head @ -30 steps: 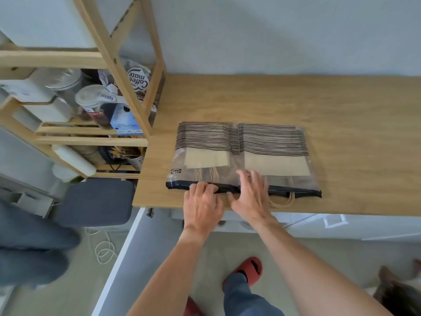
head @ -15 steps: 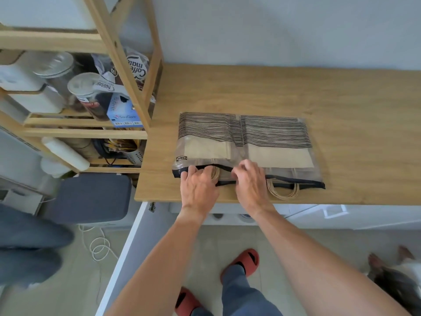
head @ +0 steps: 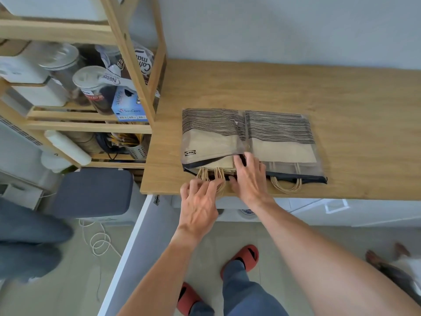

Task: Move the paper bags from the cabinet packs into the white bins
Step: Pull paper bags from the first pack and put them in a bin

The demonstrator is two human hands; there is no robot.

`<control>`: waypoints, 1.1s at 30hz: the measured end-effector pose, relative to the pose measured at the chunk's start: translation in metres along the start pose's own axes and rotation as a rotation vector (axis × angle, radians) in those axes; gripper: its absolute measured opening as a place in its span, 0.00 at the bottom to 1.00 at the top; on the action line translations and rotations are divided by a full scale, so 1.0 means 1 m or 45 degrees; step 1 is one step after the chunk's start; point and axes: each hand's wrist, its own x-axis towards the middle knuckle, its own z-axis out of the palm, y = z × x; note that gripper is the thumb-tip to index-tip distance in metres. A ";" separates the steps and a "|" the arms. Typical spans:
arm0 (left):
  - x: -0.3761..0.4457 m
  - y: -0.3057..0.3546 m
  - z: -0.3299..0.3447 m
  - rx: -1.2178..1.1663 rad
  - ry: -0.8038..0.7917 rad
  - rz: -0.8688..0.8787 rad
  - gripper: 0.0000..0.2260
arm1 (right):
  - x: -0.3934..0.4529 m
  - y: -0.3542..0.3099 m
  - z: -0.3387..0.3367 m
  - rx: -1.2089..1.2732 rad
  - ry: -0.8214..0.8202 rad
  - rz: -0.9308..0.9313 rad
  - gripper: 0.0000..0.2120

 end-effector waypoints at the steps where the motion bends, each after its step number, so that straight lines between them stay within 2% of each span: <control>1: -0.002 0.001 0.000 -0.032 -0.006 -0.003 0.24 | -0.001 0.000 0.001 0.014 0.022 -0.034 0.33; 6: -0.007 0.000 0.001 -0.186 0.018 0.099 0.22 | -0.002 -0.001 -0.002 0.166 0.177 -0.351 0.18; 12: -0.008 0.001 -0.001 -0.413 0.144 0.228 0.09 | 0.009 -0.004 -0.010 0.030 0.135 -0.526 0.14; 18: -0.011 -0.011 -0.003 -0.560 0.136 0.366 0.09 | 0.007 -0.001 -0.007 -0.058 0.052 -0.569 0.11; 19: -0.011 -0.013 -0.004 -0.555 0.171 0.299 0.12 | 0.007 0.000 -0.008 -0.053 0.038 -0.573 0.13; 21: -0.006 -0.012 -0.007 -0.590 0.235 -0.022 0.18 | 0.008 0.003 -0.012 -0.045 0.013 -0.597 0.17; 23: 0.003 -0.006 -0.013 -0.647 0.169 -0.312 0.20 | 0.007 0.009 -0.014 -0.049 0.008 -0.637 0.21; 26: 0.023 -0.013 -0.001 -0.556 0.004 -0.342 0.22 | 0.001 0.020 -0.014 -0.047 0.038 -0.692 0.28; 29: 0.050 -0.025 0.009 -0.587 -0.134 -0.428 0.27 | -0.008 0.029 -0.011 -0.049 0.108 -0.738 0.28; 33: 0.086 -0.029 -0.001 -0.585 -0.423 -0.426 0.23 | -0.016 0.033 -0.008 0.073 0.166 -0.694 0.29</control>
